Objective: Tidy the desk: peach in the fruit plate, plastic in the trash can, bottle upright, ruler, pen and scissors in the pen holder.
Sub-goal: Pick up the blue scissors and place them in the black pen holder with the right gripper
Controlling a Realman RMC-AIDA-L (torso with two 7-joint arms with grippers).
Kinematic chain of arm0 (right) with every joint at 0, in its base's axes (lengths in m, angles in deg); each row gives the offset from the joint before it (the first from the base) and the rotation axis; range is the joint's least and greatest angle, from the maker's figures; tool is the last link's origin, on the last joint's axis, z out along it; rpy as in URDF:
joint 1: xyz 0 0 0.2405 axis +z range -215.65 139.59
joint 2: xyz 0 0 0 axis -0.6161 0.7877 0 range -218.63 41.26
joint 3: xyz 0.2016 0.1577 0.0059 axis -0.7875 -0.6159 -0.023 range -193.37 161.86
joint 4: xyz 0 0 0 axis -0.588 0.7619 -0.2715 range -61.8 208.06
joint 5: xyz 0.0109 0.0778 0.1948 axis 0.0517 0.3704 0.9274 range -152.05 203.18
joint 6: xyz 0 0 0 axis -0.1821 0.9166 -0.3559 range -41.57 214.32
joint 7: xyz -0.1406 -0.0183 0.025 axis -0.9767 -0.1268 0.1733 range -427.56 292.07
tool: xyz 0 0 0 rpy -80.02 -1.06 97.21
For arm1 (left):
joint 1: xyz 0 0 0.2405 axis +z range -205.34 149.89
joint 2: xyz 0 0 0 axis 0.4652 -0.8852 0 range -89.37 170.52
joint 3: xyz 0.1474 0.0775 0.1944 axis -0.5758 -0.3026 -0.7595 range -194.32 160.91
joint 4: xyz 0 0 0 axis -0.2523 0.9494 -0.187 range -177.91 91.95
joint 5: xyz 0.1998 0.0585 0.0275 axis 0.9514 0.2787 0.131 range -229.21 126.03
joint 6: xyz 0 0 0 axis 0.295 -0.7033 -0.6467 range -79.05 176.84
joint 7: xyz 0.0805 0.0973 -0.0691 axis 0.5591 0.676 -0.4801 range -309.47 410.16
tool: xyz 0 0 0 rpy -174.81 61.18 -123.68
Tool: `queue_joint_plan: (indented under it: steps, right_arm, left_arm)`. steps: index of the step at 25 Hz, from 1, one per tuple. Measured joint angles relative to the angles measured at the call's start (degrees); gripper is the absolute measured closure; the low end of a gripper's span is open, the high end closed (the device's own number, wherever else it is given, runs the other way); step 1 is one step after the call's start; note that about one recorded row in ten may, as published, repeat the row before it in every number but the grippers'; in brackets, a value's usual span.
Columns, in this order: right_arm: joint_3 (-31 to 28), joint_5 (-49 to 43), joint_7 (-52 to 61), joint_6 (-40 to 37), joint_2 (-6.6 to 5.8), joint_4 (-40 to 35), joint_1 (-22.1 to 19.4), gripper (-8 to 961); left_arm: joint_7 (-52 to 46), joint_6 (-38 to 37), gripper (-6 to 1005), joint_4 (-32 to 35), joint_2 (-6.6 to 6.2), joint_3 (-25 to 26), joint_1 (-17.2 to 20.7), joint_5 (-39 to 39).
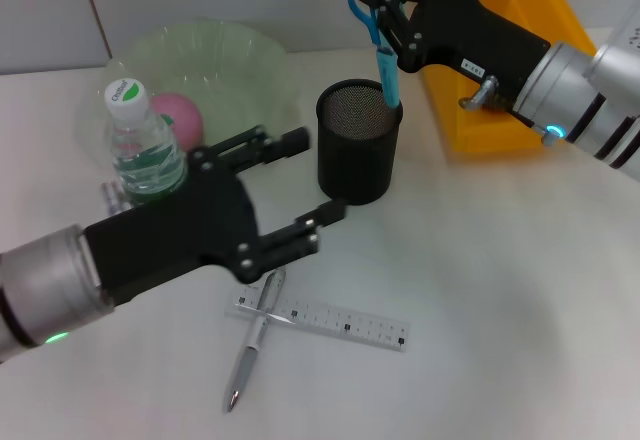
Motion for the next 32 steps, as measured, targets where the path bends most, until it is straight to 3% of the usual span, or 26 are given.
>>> queue_joint_plan:
  steps: [5, 15, 32]
  right_arm:
    - [0.11, 0.16, -0.06, -0.24, 0.00, 0.08, 0.18, 821]
    - [0.25, 1.42, -4.50, -1.16, 0.15, 2.29, 1.17, 817]
    - [0.63, 1.98, -5.88, 2.22, 0.18, 5.54, 2.90, 809]
  left_arm:
    - [2.48, -2.17, 335, -6.15, -0.11, 3.67, -0.04, 0.81]
    - [2.45, -3.50, 344, -13.18, -2.64, 4.72, -2.71, 5.32]
    - [2.90, -4.26, 378, -14.60, -2.09, 5.74, -4.77, 6.00]
